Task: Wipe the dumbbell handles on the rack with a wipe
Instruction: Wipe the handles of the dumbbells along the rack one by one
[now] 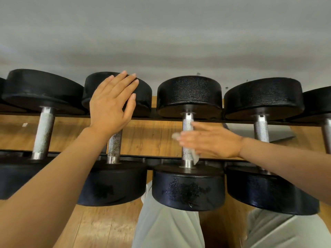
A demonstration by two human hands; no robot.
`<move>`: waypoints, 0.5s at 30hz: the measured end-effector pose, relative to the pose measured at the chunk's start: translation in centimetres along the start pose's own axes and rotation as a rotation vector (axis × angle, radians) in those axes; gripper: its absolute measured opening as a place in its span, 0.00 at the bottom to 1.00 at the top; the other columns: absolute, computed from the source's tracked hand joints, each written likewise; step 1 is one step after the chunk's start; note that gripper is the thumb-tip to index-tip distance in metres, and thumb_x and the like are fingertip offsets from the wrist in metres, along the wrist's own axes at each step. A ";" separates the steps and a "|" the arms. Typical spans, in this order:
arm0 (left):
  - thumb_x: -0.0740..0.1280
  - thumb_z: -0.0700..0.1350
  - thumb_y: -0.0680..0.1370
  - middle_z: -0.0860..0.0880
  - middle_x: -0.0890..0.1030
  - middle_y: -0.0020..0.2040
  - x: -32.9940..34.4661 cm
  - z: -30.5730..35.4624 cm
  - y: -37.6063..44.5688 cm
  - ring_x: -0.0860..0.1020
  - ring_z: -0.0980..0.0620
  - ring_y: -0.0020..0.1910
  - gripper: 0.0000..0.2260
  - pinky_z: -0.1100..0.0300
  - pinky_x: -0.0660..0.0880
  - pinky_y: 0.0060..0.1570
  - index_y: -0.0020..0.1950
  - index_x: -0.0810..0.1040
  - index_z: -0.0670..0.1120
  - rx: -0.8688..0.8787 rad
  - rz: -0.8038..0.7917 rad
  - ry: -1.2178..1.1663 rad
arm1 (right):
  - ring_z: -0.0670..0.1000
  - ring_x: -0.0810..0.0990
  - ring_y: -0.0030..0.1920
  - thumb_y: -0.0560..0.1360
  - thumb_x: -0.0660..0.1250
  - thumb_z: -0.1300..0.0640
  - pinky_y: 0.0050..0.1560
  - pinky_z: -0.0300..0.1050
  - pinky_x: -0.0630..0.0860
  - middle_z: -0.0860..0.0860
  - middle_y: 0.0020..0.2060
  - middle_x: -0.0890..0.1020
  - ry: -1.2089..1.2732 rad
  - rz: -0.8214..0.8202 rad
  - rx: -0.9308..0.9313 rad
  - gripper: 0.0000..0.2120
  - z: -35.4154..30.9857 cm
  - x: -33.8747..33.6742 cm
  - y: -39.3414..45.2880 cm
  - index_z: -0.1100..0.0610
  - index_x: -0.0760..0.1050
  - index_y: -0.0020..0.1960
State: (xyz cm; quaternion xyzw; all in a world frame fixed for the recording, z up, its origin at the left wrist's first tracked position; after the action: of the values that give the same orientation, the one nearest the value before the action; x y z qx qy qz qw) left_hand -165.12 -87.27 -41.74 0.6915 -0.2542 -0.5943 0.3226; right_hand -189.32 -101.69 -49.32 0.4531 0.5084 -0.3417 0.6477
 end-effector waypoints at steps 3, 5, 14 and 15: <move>0.60 0.43 0.83 0.44 0.77 0.68 0.0 0.1 0.0 0.72 0.46 0.71 0.15 0.48 0.66 0.72 0.68 0.78 0.41 -0.004 0.000 0.005 | 0.52 0.65 0.74 0.83 0.55 0.57 0.73 0.53 0.64 0.55 0.73 0.67 -0.045 0.107 0.233 0.21 1.9 -0.3 0.0 0.60 0.64 0.75; 0.60 0.43 0.83 0.44 0.77 0.68 0.0 0.1 0.0 0.72 0.46 0.71 0.15 0.48 0.66 0.72 0.67 0.78 0.41 -0.012 -0.007 -0.003 | 0.53 0.63 0.74 0.83 0.56 0.57 0.75 0.52 0.61 0.56 0.74 0.66 -0.055 0.130 0.273 0.21 1.4 0.1 0.2 0.61 0.63 0.75; 0.60 0.43 0.83 0.45 0.78 0.67 0.0 0.1 0.1 0.72 0.47 0.71 0.15 0.47 0.67 0.71 0.67 0.78 0.41 -0.022 -0.001 -0.012 | 0.52 0.64 0.75 0.79 0.62 0.64 0.75 0.60 0.57 0.54 0.73 0.68 -0.008 -0.038 -0.157 0.23 -1.1 0.2 0.2 0.58 0.68 0.73; 0.60 0.43 0.83 0.45 0.78 0.67 0.1 0.1 0.1 0.72 0.47 0.71 0.15 0.47 0.67 0.71 0.67 0.78 0.41 -0.025 0.000 -0.015 | 0.53 0.65 0.74 0.79 0.62 0.62 0.75 0.58 0.58 0.55 0.73 0.69 -0.027 0.021 -0.081 0.22 0.2 -0.5 0.5 0.58 0.67 0.73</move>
State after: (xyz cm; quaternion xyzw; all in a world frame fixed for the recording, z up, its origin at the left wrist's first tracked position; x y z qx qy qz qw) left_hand -165.18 -87.39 -41.70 0.6831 -0.2492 -0.6025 0.3291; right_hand -188.91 -101.72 -48.73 0.4275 0.5082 -0.3199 0.6757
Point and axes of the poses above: each hand's wrist, its own y-axis towards the middle knuckle, its own x-axis out of the palm, z = x × y, the point moved 4 cm from there along y, towards the middle knuckle
